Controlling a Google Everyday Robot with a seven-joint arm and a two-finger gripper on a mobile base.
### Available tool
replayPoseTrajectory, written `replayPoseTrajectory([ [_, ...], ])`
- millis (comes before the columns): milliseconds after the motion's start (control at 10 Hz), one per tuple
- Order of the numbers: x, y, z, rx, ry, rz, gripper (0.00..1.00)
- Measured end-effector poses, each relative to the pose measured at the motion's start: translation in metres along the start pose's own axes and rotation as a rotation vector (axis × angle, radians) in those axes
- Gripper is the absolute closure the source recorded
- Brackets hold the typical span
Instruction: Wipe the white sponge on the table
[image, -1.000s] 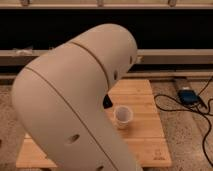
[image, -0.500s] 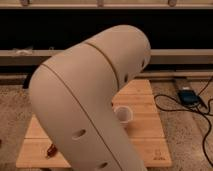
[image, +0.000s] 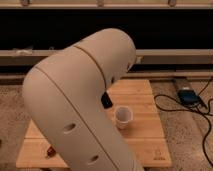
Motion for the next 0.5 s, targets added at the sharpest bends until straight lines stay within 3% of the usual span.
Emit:
replayPoseTrajectory([
  [200, 0.008, 0.008, 0.001, -0.026, 0.035, -0.044, 0.2],
  [500, 0.025, -0.004, -0.006, -0.064, 0.065, -0.101, 0.2],
])
